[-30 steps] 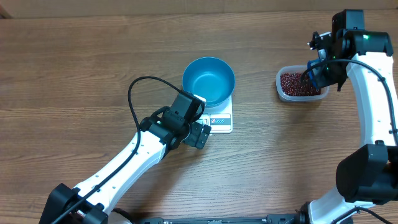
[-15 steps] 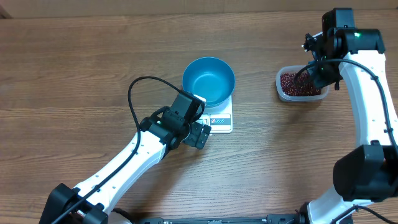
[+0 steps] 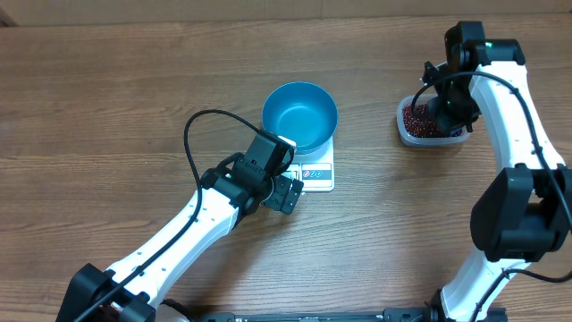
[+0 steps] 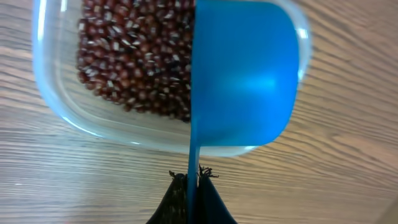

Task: Scoop item into bowl and weigh 150g on scale
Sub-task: 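Lower the blue scoop into the red beans with the right gripper, then tilt and lift the scoop full of beans with the right gripper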

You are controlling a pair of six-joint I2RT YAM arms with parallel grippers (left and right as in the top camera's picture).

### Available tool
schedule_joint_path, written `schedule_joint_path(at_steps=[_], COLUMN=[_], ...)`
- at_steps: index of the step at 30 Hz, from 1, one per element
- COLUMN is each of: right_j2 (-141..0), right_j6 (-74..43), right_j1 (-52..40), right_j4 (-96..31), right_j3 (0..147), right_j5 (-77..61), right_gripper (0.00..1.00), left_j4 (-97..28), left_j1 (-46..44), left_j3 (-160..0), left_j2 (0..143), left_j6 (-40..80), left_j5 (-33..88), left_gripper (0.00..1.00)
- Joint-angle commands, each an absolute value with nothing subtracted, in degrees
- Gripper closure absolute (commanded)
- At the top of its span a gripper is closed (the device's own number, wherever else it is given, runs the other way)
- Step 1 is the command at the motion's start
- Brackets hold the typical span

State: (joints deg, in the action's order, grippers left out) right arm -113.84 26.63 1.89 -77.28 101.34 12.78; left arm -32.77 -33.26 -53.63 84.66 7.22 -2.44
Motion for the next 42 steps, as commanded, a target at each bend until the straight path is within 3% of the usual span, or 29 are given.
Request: schedule_joint_path(at_steps=[1,16,34,42], right_j2=[-117.34,-117.8,-117.84,-117.89], right_j6=[25.04,13.23,13.28,13.5], right_j1=[1.93,2.33,15.51,18.22], right_j4=[-76.44,-76.53,-73.3,-70.13], right_j3=[102.32,102.3,100.57,94.24], right_j5=[4.6,-9.63,-34.33,-37.56], right_gripper=[0.96,0.96,0.96,0.96], left_j4=[-32.77,-32.93,-33.1,-33.12], left_j1=[-33.01,-33.01,-33.01,-33.01], left_j3=[-53.52,-53.52,-53.52,-53.52], left_j2=[84.62,84.62,84.62,84.62], left_j6=[6.17,6.17,6.17,6.17], left_j5=[-3.4,-3.42,-3.51,-3.53], left_gripper=[0.0,0.0,0.0,0.0])
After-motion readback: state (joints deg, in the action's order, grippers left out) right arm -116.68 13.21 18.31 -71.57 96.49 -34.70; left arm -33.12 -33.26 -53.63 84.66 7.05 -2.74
